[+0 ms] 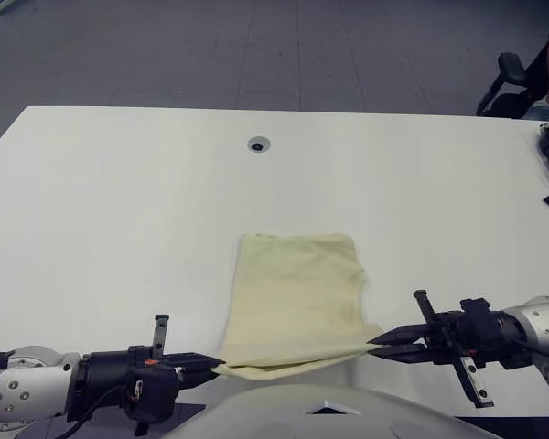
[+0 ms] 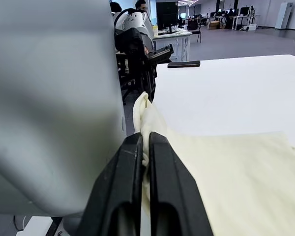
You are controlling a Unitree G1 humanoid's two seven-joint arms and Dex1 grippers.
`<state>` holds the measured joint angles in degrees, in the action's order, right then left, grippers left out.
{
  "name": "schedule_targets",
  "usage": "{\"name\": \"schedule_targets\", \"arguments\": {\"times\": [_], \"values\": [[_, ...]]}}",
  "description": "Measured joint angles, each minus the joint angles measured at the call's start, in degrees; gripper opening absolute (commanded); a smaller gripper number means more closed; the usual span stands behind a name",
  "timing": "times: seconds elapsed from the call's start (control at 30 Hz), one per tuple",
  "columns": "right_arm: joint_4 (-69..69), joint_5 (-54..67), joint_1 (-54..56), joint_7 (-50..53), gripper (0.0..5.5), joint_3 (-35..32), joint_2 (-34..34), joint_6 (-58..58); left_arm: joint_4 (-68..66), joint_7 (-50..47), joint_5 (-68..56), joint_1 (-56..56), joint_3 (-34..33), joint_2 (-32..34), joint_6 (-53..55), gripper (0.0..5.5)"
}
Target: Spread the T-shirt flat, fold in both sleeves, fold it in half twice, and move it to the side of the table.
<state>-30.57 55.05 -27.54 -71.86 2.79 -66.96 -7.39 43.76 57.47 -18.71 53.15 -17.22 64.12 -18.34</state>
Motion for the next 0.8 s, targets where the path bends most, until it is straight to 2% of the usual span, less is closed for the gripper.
{"name": "schedule_targets", "arguments": {"times": [0.13, 0.23, 0.4, 0.6, 0.8], "values": [[-0.7, -2.37, -0.14, -0.7, 0.01, -2.25, 2.31, 2.4, 0.32, 3.41, -0.99, -1.39, -2.79, -0.54, 1.31, 0.0], [-0.17, -6.57, 1.99, -0.22, 0.01, -2.43, 4.32, 3.69, 0.09, 4.07, -1.56, -7.01, -2.04, -0.46, 3.23, 0.0], [5.98, -14.64, 12.46, 4.3, 0.01, -2.02, 9.85, 5.54, -6.9, 1.7, 1.38, -26.17, 6.85, -0.92, 9.35, 0.0], [19.24, -25.29, 27.78, 9.03, 0.01, 1.51, 18.97, 5.41, -23.82, -2.07, 11.28, -53.99, 22.22, -11.56, 14.33, 0.0], [33.24, -32.11, 36.29, 7.31, 0.01, 4.68, 25.02, 2.51, -39.95, -5.65, 20.95, -66.97, 30.77, -21.2, 12.23, 0.0]]}}
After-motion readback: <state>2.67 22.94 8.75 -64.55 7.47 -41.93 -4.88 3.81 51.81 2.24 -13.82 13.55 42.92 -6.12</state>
